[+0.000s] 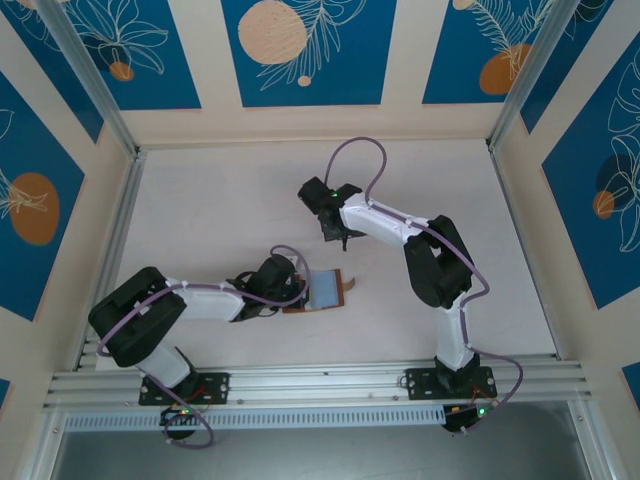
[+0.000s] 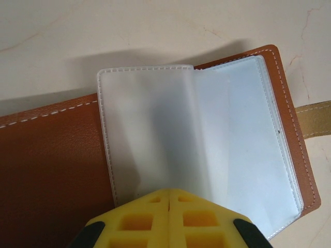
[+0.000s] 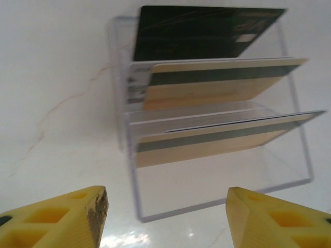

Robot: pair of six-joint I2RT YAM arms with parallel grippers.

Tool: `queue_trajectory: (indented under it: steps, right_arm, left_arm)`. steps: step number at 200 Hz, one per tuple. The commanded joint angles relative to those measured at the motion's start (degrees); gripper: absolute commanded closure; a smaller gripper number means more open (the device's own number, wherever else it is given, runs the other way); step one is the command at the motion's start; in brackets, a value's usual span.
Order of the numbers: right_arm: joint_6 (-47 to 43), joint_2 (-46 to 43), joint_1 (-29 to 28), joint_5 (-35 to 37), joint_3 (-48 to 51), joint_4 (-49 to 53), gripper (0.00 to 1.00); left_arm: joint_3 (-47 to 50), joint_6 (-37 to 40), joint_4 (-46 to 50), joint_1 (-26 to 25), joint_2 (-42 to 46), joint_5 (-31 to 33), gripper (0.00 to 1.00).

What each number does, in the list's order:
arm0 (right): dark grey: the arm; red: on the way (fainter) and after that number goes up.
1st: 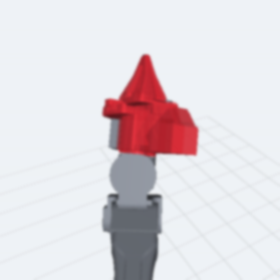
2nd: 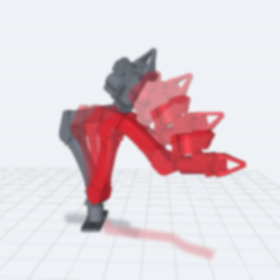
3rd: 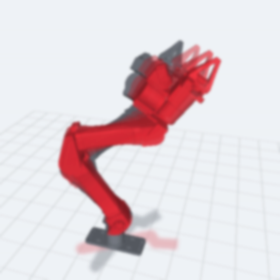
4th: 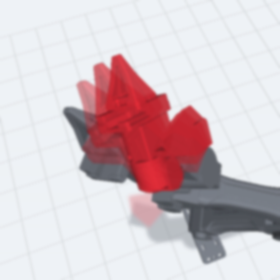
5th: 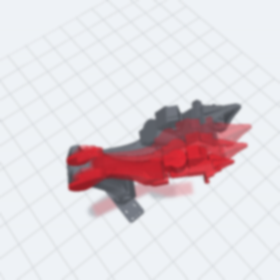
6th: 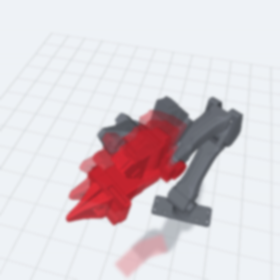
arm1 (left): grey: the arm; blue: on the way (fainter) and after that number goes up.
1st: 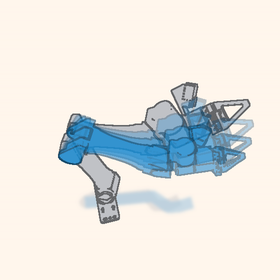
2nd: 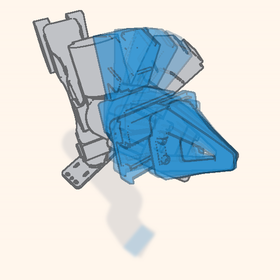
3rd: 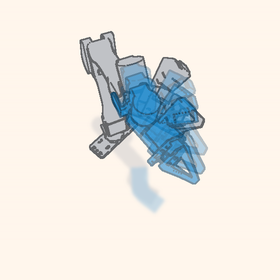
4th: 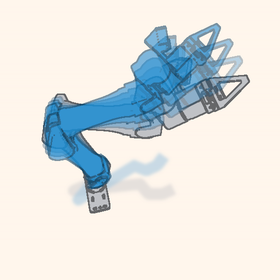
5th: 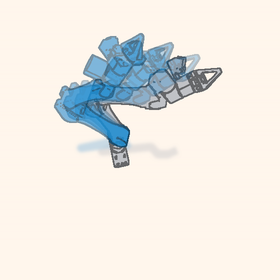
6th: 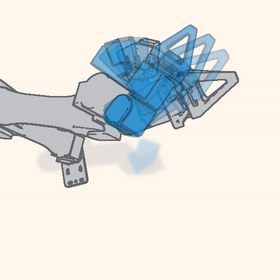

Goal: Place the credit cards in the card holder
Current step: Move the storage box to the middle-right of the table.

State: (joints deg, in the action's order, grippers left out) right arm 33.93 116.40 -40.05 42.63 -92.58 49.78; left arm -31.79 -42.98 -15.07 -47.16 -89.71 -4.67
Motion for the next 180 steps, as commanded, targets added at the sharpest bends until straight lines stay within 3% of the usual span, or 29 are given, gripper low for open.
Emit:
queue_trajectory:
  steps: [1, 50, 113, 139, 180]
  right_arm:
    - [3.09, -0.09, 0.17, 7.53, 1.77, 2.30, 0.37]
    - [3.55, -1.86, 0.77, 8.60, 6.56, 1.40, 0.34]
    - [3.43, -10.81, 4.24, 5.23, 17.73, -3.63, 0.32]
    - [2.43, -14.75, 7.69, 0.80, 21.26, -6.25, 0.32]
    - [-0.97, -20.00, 4.13, -5.36, 23.97, -12.02, 0.27]
  left_arm:
    - [2.50, 0.00, 6.37, 0.12, -1.34, -0.79, 0.95]
    - [2.45, -0.17, 5.85, 0.12, -1.83, -0.96, 0.95]
    - [2.26, -0.30, 5.40, 0.06, -2.39, -1.29, 0.95]
    - [2.26, -0.35, 4.97, 0.13, -2.58, -1.65, 0.95]
    - [2.18, -0.51, 4.57, 0.09, -3.00, -1.71, 0.95]
